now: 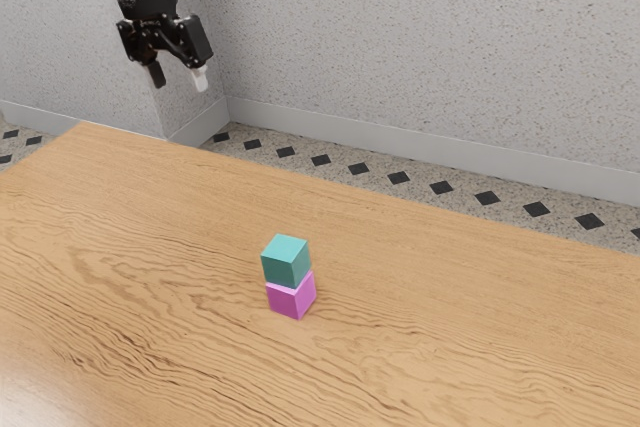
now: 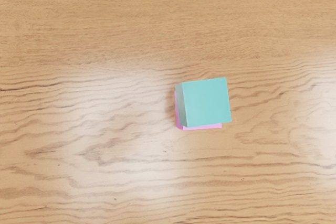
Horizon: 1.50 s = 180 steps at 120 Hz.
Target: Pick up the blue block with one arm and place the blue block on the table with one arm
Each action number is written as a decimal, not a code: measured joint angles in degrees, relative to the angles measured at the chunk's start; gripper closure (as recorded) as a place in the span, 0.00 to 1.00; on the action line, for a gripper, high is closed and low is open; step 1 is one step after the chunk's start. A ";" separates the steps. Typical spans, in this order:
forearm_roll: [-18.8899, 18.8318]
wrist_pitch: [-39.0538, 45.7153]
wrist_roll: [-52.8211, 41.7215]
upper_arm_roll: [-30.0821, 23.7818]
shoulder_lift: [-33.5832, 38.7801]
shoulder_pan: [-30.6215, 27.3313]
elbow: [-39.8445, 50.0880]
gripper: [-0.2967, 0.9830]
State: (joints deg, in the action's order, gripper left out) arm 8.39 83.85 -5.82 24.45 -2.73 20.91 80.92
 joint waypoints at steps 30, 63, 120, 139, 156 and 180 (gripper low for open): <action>-2.16 4.61 0.61 -0.10 -6.99 -9.39 0.59 0.25; -3.42 20.11 2.44 -11.35 -4.30 -14.66 20.02 0.25; -2.07 36.29 8.43 -21.81 -0.36 -11.88 34.54 0.26; -2.16 37.56 10.51 -24.93 2.87 -12.46 38.96 0.26; -2.42 39.73 12.66 -25.49 0.12 -10.77 38.95 0.26; -4.66 44.69 14.99 -25.53 -3.89 -12.08 37.59 0.26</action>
State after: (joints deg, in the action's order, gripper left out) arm 3.73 128.54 9.16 -1.08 -6.62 8.83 118.51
